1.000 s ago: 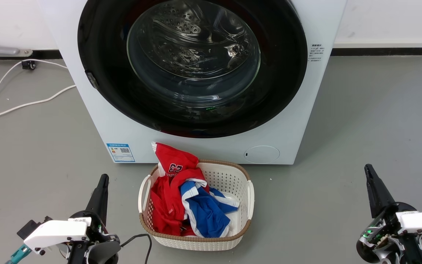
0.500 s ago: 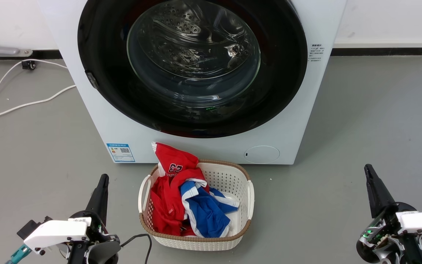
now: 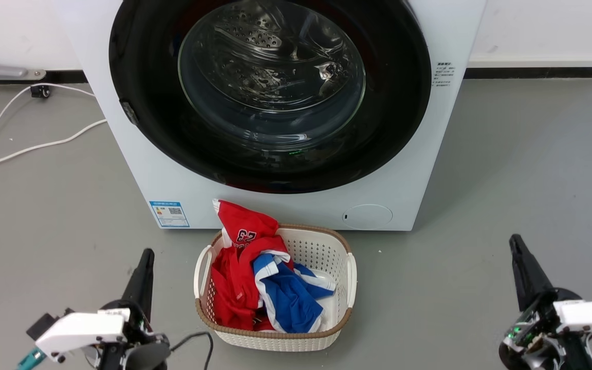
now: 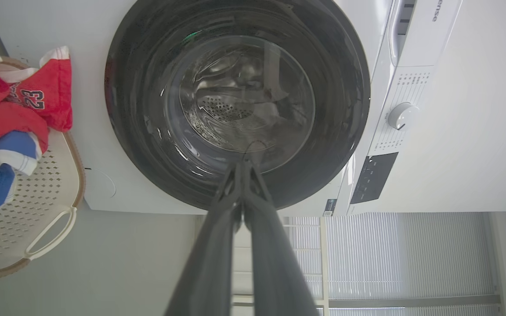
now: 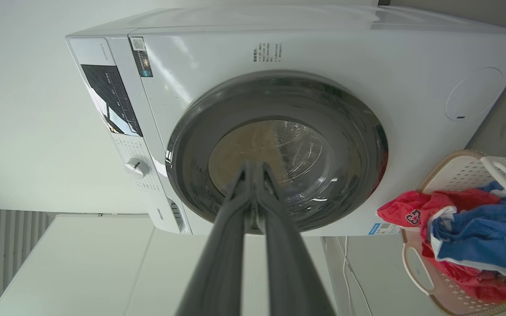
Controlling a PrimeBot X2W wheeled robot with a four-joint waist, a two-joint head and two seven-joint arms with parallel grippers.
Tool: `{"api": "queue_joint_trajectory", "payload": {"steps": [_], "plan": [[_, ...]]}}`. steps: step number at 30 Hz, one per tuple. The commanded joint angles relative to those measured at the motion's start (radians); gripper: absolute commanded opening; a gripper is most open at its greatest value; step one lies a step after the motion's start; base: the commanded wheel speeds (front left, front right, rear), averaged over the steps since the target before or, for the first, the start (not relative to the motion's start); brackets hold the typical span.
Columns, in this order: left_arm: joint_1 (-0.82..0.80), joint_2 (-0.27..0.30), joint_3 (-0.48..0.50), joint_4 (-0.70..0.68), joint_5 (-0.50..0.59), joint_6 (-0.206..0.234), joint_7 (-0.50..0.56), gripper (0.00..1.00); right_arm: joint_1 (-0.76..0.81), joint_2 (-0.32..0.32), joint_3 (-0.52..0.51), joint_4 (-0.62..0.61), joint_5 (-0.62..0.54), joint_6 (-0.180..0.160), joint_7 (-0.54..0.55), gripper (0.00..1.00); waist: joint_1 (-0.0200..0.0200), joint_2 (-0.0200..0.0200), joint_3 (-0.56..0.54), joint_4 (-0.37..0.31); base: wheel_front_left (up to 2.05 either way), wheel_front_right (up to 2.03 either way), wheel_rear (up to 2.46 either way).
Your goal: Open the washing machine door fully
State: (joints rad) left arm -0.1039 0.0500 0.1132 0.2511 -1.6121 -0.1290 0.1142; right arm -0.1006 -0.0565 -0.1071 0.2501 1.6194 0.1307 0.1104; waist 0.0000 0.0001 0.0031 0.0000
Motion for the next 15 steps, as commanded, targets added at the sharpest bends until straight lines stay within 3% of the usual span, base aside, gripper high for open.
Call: {"api": "queue_joint_trajectory", "payload": {"steps": [1, 2, 3, 9, 15], "plan": [[0.006, -0.001, -0.001, 0.006, 0.001, 0.001, -0.001, 1.0, 0.007, 0.001, 0.001, 0.007, -0.001, 0.0, -0.001, 1.0, 0.0, -0.0001, 0.0, 0.0, 0.0, 0.0, 0.0], [0.015, -0.002, -0.003, 0.016, 0.001, 0.001, -0.003, 0.0, 0.015, 0.002, 0.001, 0.017, -0.001, -0.001, -0.001, 0.0, 0.0, -0.0001, 0.0, 0.0, 0.0, 0.0, 0.0], [0.023, -0.003, -0.004, 0.02, 0.002, 0.001, -0.005, 1.0, 0.022, 0.003, 0.001, 0.021, -0.003, -0.002, -0.003, 1.0, 0.0, -0.0001, 0.0, 0.0, 0.0, 0.0, 0.0], [0.032, -0.003, -0.008, -0.009, 0.026, 0.001, -0.031, 1.0, 0.031, 0.003, -0.006, 0.01, -0.035, -0.001, -0.029, 1.0, 0.0, -0.0001, 0.001, 0.0, 0.0, 0.0, 0.0], [0.038, -0.002, 0.003, -0.042, 0.12, 0.014, -0.06, 1.0, 0.039, 0.003, -0.024, -0.018, -0.125, -0.001, -0.058, 1.0, 0.0, -0.0001, 0.001, 0.001, 0.0, 0.0, 0.0]]}}
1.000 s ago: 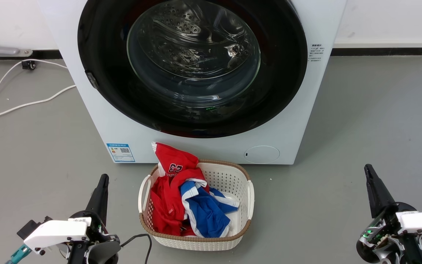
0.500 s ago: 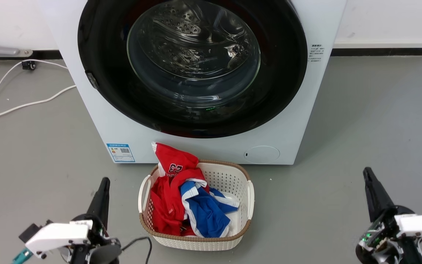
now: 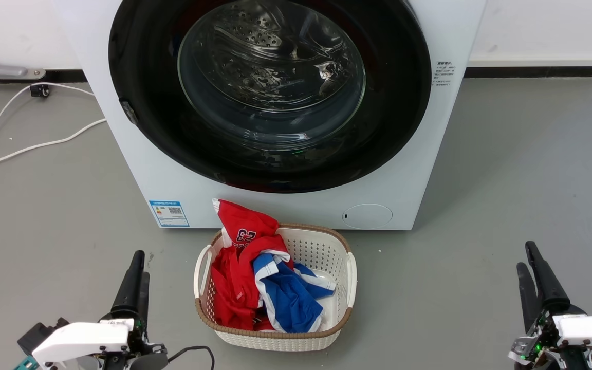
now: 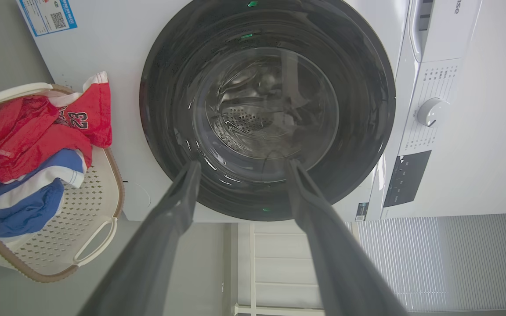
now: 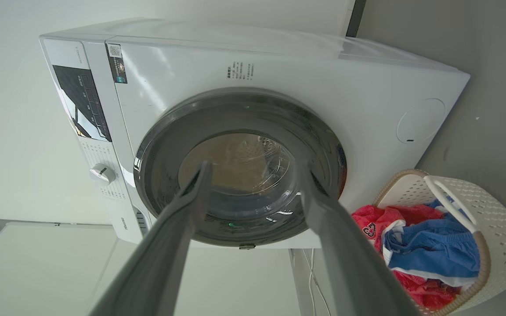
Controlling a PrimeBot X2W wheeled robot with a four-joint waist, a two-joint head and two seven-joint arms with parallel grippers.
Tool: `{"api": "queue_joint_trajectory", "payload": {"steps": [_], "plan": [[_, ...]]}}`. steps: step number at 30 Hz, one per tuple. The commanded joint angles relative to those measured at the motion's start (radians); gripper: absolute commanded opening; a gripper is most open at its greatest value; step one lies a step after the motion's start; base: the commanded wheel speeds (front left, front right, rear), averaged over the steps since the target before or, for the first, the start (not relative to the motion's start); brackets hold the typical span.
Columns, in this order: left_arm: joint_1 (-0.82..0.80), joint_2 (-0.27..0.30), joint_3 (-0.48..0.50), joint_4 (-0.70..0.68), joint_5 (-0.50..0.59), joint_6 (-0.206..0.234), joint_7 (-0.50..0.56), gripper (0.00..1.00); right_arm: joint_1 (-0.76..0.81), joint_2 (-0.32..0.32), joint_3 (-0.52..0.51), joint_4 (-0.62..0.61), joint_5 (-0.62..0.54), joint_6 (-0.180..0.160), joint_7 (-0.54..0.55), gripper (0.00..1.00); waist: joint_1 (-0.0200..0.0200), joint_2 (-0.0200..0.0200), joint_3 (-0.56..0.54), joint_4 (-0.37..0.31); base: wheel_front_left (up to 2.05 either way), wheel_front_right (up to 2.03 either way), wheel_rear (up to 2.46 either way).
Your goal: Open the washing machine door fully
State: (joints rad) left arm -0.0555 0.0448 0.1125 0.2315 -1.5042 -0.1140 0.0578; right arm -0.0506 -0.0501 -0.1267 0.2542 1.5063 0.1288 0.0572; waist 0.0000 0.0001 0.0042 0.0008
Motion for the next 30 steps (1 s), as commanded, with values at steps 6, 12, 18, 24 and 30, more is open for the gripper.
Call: {"api": "queue_joint_trajectory", "payload": {"steps": [6, 12, 18, 24, 30], "plan": [[-0.006, 0.003, 0.002, -0.08, 0.142, 0.035, -0.031, 1.0, -0.003, -0.003, -0.017, -0.069, -0.134, 0.001, -0.033, 1.0, 0.0, -0.0001, 0.001, 0.0, 0.0, 0.0, 0.0], [0.002, 0.004, -0.022, -0.133, 0.293, 0.073, -0.057, 1.0, 0.007, -0.003, -0.016, -0.125, -0.271, 0.001, -0.058, 1.0, 0.0, -0.0001, 0.001, 0.001, 0.0, 0.0, 0.0], [0.015, 0.004, -0.051, -0.171, 0.442, 0.109, -0.081, 1.0, 0.022, -0.003, 0.001, -0.179, -0.427, 0.001, -0.082, 1.0, 0.0, -0.0001, 0.001, 0.002, 0.0, 0.0, 0.0], [0.029, 0.01, -0.077, -0.195, 0.59, 0.151, -0.103, 1.0, 0.041, -0.003, 0.027, -0.223, -0.593, 0.001, -0.105, 1.0, 0.0, -0.0001, 0.0, 0.003, 0.0, 0.0, 0.0], [0.037, 0.04, -0.12, -0.211, 0.711, 0.201, -0.125, 1.0, 0.06, -0.003, 0.053, -0.244, -0.744, 0.001, -0.125, 1.0, 0.0, -0.0001, -0.001, 0.004, 0.0, 0.0, 0.0]]}}
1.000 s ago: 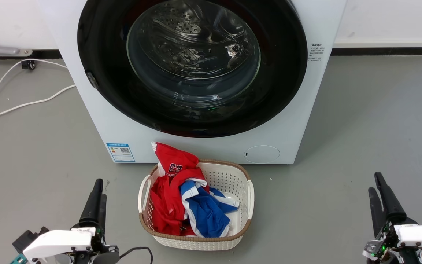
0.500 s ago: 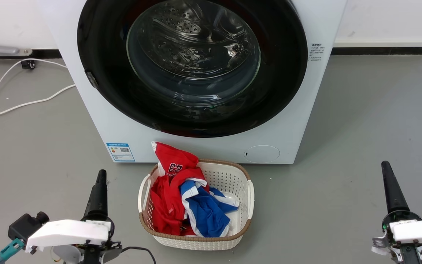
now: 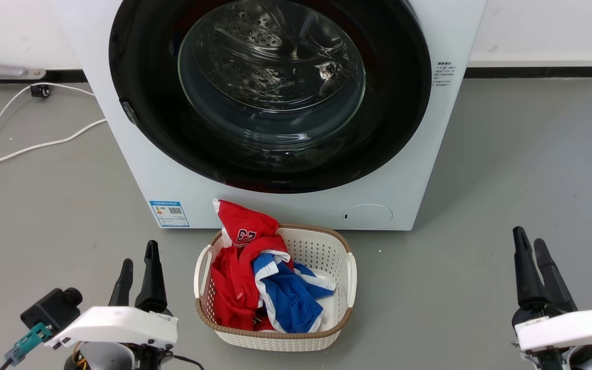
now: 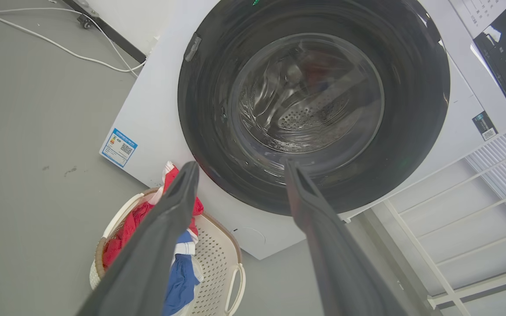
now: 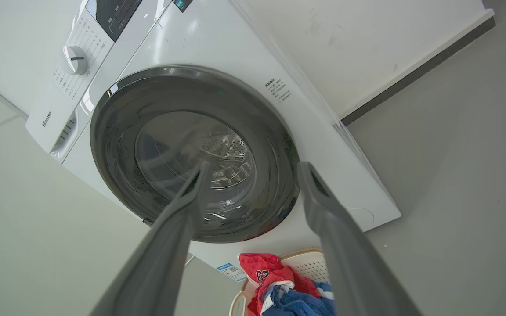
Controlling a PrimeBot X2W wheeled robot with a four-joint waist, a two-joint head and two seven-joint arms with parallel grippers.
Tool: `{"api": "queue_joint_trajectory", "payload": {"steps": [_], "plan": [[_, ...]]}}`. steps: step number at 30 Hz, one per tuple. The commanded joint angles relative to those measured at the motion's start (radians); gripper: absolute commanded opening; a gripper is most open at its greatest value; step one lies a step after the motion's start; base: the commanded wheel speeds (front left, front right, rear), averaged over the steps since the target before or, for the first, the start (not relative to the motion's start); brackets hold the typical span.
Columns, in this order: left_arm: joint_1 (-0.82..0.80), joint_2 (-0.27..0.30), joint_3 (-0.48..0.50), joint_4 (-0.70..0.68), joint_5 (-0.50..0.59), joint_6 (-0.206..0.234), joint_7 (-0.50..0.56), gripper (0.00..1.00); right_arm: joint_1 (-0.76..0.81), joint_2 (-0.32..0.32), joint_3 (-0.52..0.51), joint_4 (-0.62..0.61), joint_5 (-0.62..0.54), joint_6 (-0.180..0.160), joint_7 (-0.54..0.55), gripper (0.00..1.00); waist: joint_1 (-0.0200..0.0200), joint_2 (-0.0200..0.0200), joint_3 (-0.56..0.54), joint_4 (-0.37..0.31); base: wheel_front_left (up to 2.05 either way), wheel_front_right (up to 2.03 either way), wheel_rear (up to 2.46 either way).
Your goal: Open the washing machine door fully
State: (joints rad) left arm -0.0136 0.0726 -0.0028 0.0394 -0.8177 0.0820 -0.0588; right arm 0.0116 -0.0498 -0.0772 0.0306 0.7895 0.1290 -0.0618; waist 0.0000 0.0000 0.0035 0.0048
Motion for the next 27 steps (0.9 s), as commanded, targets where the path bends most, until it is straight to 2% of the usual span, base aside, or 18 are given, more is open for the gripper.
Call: {"api": "queue_joint_trajectory", "payload": {"steps": [1, 13, 22, 27], "plan": [[-0.004, 0.019, -0.014, -0.019, 0.045, 0.014, -0.012, 1.0, 0.001, -0.003, 0.006, -0.021, -0.047, 0.001, -0.01, 1.0, 0.0, 0.0, 0.0, 0.0, 0.0, 0.0, 0.0], [0.003, 0.103, -0.144, -0.053, 0.225, 0.136, -0.059, 1.0, 0.034, -0.003, 0.01, -0.04, -0.293, 0.002, -0.057, 1.0, 0.0, 0.0, -0.003, 0.004, 0.0, 0.0, 0.0], [0.01, 0.126, -0.185, -0.093, 0.293, 0.168, -0.084, 1.0, 0.051, -0.002, 0.008, -0.067, -0.397, 0.002, -0.082, 1.0, 0.0, 0.0, -0.005, 0.008, 0.0, 0.0, 0.0], [0.02, 0.126, -0.191, -0.109, 0.323, 0.161, -0.097, 1.0, 0.063, -0.002, 0.006, -0.083, -0.443, 0.002, -0.095, 1.0, 0.0, 0.0, -0.006, 0.009, 0.0, 0.0, 0.0]]}}
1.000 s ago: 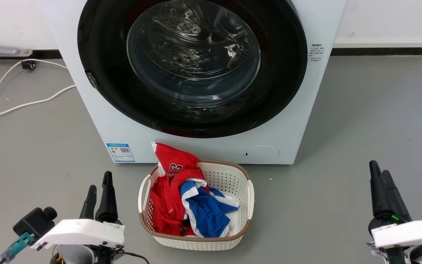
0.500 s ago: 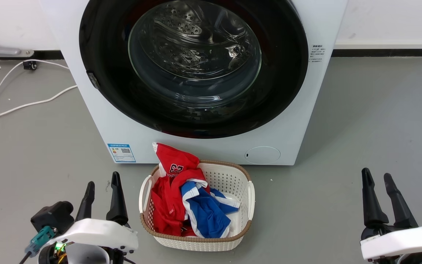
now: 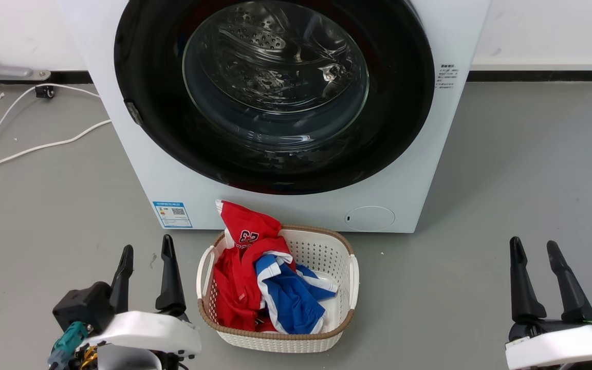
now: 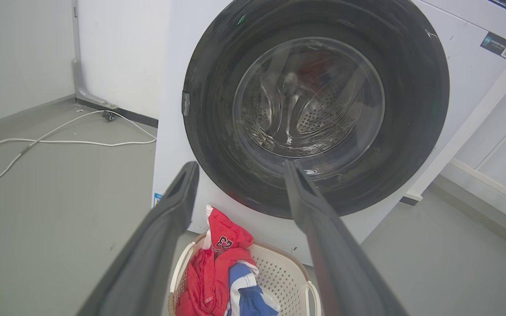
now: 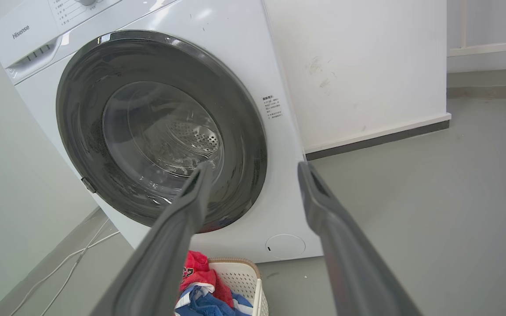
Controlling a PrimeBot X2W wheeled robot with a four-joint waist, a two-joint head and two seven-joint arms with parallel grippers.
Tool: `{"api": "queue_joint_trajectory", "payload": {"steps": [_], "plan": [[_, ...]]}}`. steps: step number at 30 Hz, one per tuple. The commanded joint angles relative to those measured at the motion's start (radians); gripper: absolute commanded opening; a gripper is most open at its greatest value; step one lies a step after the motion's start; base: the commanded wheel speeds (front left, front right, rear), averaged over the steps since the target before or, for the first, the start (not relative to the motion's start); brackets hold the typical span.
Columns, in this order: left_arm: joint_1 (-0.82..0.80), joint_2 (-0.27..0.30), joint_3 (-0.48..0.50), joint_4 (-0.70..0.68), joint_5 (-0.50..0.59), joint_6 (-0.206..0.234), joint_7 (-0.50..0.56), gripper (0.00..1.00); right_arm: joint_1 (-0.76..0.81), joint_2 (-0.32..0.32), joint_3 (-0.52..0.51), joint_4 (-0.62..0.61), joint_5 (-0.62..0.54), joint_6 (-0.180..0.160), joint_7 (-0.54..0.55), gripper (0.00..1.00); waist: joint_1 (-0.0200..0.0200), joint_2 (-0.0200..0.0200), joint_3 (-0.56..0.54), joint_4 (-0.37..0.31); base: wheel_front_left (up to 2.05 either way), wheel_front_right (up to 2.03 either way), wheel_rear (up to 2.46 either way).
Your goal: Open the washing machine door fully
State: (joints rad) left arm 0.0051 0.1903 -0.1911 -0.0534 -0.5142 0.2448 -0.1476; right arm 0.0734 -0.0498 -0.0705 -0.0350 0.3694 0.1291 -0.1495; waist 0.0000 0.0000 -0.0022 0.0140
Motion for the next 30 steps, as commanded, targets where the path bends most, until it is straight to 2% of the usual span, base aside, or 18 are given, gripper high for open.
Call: {"api": "queue_joint_trajectory", "payload": {"steps": [1, 30], "plan": [[0.003, 0.006, -0.003, -0.018, 0.026, -0.005, -0.011, 1.0, 0.004, -0.002, -0.001, -0.021, -0.031, 0.002, -0.01, 1.0, 0.0, 0.0, 0.0, 0.001, 0.0, 0.0, 0.0], [0.071, -0.088, 0.07, 0.02, 0.265, -0.139, -0.075, 1.0, 0.057, -0.001, 0.001, -0.061, -0.225, 0.002, -0.075, 1.0, 0.0, 0.0, -0.006, 0.005, 0.0, 0.0, 0.0]]}}
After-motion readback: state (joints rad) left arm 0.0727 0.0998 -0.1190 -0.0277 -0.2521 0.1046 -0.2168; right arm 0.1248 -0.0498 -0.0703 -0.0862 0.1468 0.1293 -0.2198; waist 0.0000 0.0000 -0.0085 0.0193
